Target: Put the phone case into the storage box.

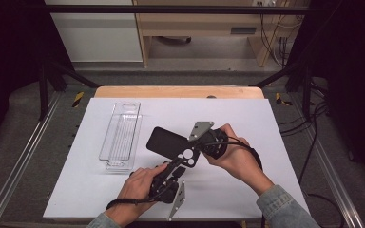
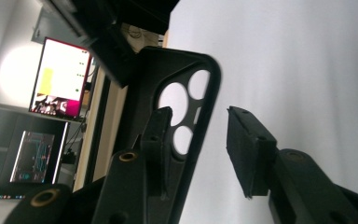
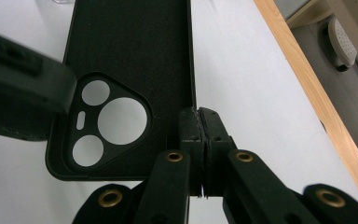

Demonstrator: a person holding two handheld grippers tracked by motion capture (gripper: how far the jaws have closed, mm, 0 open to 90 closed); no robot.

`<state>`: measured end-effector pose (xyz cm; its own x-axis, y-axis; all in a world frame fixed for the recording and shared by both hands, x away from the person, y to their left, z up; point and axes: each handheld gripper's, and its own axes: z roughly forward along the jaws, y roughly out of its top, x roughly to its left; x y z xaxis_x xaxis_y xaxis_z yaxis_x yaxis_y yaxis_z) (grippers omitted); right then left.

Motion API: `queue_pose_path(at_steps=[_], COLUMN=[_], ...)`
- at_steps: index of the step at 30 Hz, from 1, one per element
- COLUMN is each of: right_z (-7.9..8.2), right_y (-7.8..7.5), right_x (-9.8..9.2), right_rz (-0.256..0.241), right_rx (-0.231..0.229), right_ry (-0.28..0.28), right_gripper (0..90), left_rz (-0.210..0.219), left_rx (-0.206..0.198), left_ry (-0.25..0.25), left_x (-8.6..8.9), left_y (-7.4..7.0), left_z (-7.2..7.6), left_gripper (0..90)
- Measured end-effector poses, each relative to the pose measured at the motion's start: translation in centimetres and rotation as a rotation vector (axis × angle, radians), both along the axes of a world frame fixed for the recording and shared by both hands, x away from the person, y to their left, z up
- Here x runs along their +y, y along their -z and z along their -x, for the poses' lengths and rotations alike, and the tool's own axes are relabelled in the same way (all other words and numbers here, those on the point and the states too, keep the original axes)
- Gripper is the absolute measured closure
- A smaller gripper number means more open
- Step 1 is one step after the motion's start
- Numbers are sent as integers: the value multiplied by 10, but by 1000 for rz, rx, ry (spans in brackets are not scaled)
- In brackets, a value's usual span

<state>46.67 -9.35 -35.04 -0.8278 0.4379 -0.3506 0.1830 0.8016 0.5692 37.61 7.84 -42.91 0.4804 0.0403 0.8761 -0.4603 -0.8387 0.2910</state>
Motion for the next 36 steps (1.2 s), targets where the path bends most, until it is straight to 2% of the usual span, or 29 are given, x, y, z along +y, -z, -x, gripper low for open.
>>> queue_pose_path(at_steps=[6, 9, 10, 11, 12, 15, 16, 20, 24, 30, 31, 36], right_z=[1, 1, 2, 1, 1, 2, 2, 2, 3, 3, 3, 3], right_y=[-1, 0, 0, 0, 0, 0, 0, 0, 0, 0, 0, -1], right_x=[1, 1, 1, 1, 2, 2, 2, 3, 5, 4, 4, 4], right_rz=[0, 2, 3, 3, 3, 5, 8, 5, 5, -3, -7, -12], right_rx=[0, 6, 4, 4, 3, 5, 2, 2, 5, 10, 12, 17], right_ry=[-5, -8, -7, -7, -7, -12, -10, -14, -25, -45, -46, -62], right_gripper=[895, 896, 895, 896, 895, 896, 895, 895, 895, 891, 890, 880], left_rz=[-46, -43, -73, -75, -49, -60, -93, -109, -106, -98, -127, -138], left_rx=[-13, -13, -24, -25, -15, -19, -35, -41, -27, -31, -38, -35], left_ry=[8, 13, 4, 4, 13, 15, 7, 9, 13, 20, 13, 15], left_x=[-3, -4, -3, -3, -4, -3, -3, -3, -3, -2, -2, -2], left_y=[3, 4, 2, 2, 4, 4, 1, 2, 3, 6, 4, 6], left_z=[0, -1, 0, -1, -2, -2, -2, 0, 1, 2, 3, 3], left_gripper=[676, 702, 708, 714, 721, 760, 773, 802, 830, 843, 845, 851])
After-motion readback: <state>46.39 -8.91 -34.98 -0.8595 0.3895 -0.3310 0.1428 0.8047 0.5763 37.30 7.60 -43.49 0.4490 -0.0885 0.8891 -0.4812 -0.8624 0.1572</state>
